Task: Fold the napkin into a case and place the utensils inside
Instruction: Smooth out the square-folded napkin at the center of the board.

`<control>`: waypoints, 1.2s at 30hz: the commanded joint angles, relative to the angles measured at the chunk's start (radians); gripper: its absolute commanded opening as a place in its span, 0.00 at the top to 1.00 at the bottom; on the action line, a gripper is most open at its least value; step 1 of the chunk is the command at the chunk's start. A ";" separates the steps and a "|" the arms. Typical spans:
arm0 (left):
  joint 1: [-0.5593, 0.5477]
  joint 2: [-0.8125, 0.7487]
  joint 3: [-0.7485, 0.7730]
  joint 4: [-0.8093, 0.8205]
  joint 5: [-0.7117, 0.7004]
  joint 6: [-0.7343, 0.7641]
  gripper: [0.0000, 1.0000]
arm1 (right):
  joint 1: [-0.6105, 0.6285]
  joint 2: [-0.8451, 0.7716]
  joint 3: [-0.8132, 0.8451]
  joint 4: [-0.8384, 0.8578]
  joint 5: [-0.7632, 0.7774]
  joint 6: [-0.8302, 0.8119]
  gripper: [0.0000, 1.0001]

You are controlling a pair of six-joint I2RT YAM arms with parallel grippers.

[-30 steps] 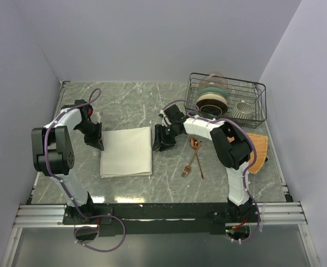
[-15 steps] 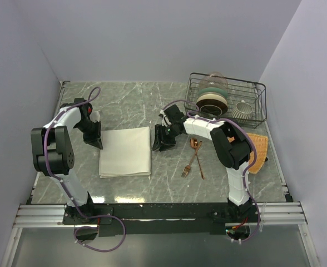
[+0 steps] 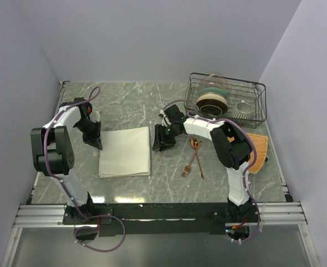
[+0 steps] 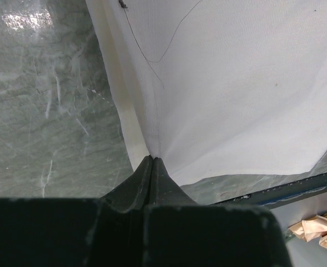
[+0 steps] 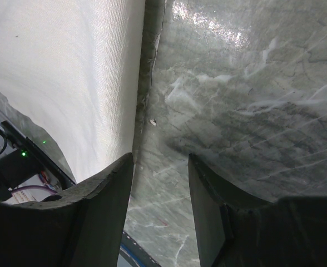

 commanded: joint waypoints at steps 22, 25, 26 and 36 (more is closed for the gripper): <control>0.028 0.054 -0.006 0.027 -0.011 0.046 0.77 | -0.001 0.020 0.012 -0.039 0.031 -0.037 0.47; 0.042 0.031 -0.018 0.041 -0.037 0.060 0.65 | -0.002 0.002 0.013 -0.036 0.008 -0.060 0.46; 0.050 0.019 -0.020 0.056 -0.031 0.066 0.62 | -0.004 -0.019 0.009 -0.033 0.001 -0.073 0.47; 0.151 -0.067 -0.027 0.096 0.454 0.126 0.57 | 0.008 -0.121 0.054 -0.020 -0.291 -0.216 0.39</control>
